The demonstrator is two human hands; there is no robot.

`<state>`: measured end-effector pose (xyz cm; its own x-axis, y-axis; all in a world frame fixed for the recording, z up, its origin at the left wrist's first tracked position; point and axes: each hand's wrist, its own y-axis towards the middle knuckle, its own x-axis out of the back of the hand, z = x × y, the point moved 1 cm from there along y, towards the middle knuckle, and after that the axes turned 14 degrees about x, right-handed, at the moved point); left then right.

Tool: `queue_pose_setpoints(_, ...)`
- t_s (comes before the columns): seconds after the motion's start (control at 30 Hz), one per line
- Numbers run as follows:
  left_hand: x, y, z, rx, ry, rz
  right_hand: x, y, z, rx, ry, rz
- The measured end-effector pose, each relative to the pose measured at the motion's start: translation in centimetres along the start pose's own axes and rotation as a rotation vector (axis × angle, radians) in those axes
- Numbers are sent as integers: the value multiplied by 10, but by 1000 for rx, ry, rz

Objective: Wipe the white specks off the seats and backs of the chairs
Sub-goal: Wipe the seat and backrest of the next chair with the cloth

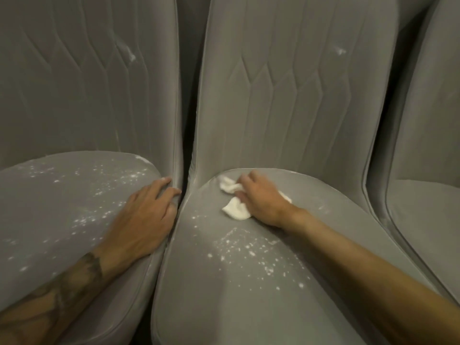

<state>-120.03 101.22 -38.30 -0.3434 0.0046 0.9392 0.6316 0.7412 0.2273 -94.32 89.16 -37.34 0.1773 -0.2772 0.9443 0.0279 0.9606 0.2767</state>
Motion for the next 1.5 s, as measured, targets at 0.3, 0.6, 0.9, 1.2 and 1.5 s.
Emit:
queue_pose_setpoints(0.3, -7, 4, 6, -15, 8, -42, 51, -60, -99, -471, -175, 33)
queue_pose_setpoints(0.6, -3, 4, 2, 4, -15, -14, 58, -102, -83, -214, -82, 59)
queue_pose_setpoints(0.9, -1, 3, 1, 43, -68, 18, 40, -101, -17, 48, 70, 56)
queue_pose_setpoints(1.2, -5, 6, 5, 6, -34, -20, 49, -90, -86, -453, -175, -10)
queue_pose_setpoints(1.5, -8, 6, 6, -12, -21, -28, 50, -77, -95, -556, -158, -26)
